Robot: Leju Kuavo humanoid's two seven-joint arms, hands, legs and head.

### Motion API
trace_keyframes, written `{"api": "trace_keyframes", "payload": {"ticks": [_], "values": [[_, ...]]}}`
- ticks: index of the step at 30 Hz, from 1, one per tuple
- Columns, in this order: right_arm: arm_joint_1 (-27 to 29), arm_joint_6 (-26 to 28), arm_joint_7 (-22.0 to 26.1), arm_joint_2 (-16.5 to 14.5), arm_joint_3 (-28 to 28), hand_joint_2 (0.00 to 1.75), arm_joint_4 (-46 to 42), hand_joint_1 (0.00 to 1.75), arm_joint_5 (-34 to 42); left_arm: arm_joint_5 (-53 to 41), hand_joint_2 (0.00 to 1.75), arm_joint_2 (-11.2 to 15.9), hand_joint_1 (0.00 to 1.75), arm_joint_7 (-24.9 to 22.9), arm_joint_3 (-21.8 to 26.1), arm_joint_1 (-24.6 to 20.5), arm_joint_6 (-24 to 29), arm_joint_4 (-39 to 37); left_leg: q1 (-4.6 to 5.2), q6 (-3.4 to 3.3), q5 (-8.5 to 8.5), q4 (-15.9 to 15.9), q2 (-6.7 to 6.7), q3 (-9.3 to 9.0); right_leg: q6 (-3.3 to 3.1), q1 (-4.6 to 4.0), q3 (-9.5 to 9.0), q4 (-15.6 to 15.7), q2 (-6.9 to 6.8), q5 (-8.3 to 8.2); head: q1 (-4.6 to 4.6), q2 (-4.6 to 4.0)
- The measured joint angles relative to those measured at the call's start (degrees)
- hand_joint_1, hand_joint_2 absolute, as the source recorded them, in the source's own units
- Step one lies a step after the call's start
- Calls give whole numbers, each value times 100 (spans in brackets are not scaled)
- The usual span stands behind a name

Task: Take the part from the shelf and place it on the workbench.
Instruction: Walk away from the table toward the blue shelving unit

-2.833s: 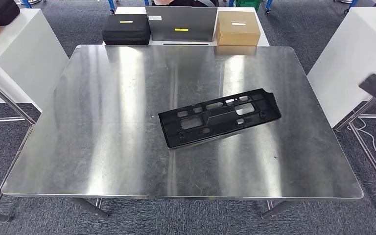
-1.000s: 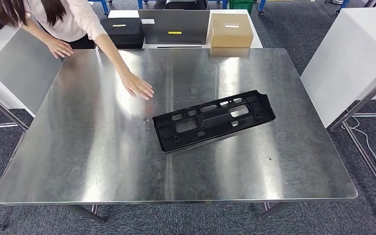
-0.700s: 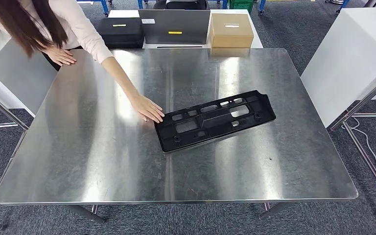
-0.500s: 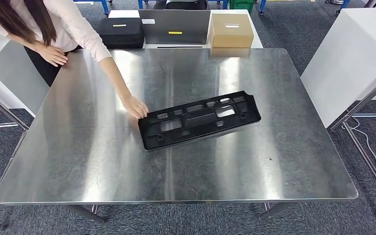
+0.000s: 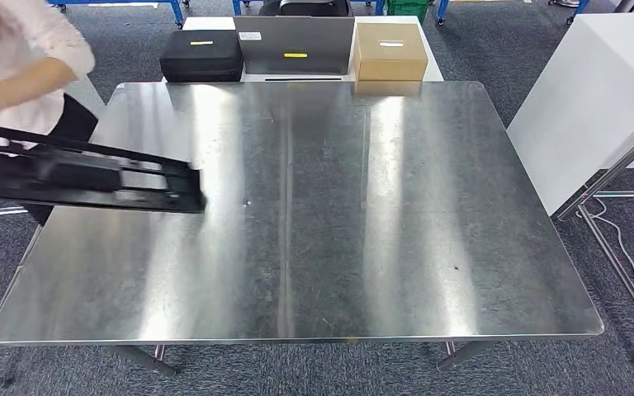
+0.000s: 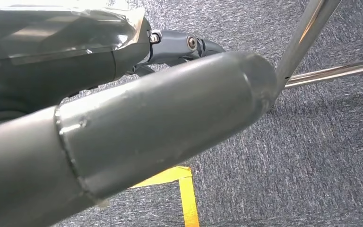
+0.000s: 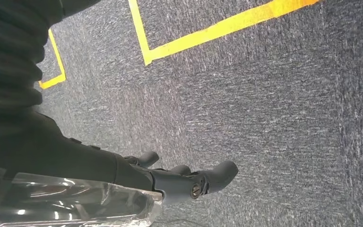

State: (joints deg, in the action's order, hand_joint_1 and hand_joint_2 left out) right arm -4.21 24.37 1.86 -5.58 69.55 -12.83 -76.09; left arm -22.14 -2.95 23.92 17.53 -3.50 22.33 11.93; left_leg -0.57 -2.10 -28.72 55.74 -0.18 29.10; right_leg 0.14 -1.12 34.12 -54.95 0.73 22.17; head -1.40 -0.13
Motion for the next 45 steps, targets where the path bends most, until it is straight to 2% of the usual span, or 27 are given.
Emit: {"api": "trace_keyframes", "payload": {"ticks": [25, 31, 34, 36, 37, 39, 40, 41, 42, 44, 45], "values": [[-3, -65, -185, 55, -180, 175, 13, 0, -165, -36, 0, 1, 0, -27, 0, 23, -104, -7, 2, -1, -1, 2, 0, -1, 1, 2, -2, 1, 0, -1, 0, 0], [-1, -73, -179, 54, -224, 175, 35, 0, -152, -34, 0, 9, 0, 27, 0, 24, -133, -18, 43, -58, -16, 17, 0, -6, 15, 48, -7, 3, 0, -6, -2, 0], [-1, -72, -168, 63, -228, 175, 40, 0, -144, -20, 0, 5, 0, 66, 1, 23, -133, -20, 44, -123, 53, -22, 4, -23, 66, 55, -5, 0, -2, -31, -3, 0], [-3, -71, -167, 82, -230, 175, 42, 0, -134, -16, 0, -10, 0, 98, 2, 20, -132, -20, 8, -158, 131, -110, 21, -61, 91, 56, 85, -190, -14, 91, 14, 0], [-3, -70, -168, 93, -230, 175, 43, 0, -128, -16, 0, -18, 0, 108, 2, 20, -131, -21, -15, -168, 160, -144, 32, -74, 90, 68, 203, -456, -20, 238, 27, 0], [1, -70, -169, 101, -230, 175, 44, 0, -120, -17, 0, -22, 0, 120, 2, 25, -131, -25, -18, -175, 176, -149, 50, -59, 99, 130, 530, -1245, -24, 593, 49, 0], [7, -70, -168, 105, -229, 175, 44, 0, -118, -17, 0, -24, 0, 123, 2, 30, -131, -26, -24, -166, 180, -146, 57, -50, 127, 166, 653, -1569, -26, 709, 49, 0], [12, -69, -168, 109, -229, 175, 44, 0, -117, -18, 0, -28, 0, 127, 2, 34, -132, -27, -35, -152, 181, -140, 62, -45, 177, 205, 683, -1705, -29, 745, 48, 0], [16, -69, -167, 113, -229, 175, 44, 0, -117, -18, 0, -33, 0, 131, 2, 36, -133, -28, -54, -128, 180, -131, 63, -43, 247, 247, 588, -1595, -34, 694, 50, 0], [12, -68, -167, 115, -229, 175, 46, 0, -115, -18, 0, -37, 0, 139, 3, 35, -135, -28, -94, -47, 152, -84, 63, -38, 402, 333, 128, -831, -55, 480, 57, 0], [2, -68, -168, 112, -229, 175, 49, 0, -111, -19, 0, -33, 0, 142, 3, 30, -136, -28, -100, 13, 122, -43, 64, -26, 434, 341, -92, -461, -44, 404, 69, 0]]}}
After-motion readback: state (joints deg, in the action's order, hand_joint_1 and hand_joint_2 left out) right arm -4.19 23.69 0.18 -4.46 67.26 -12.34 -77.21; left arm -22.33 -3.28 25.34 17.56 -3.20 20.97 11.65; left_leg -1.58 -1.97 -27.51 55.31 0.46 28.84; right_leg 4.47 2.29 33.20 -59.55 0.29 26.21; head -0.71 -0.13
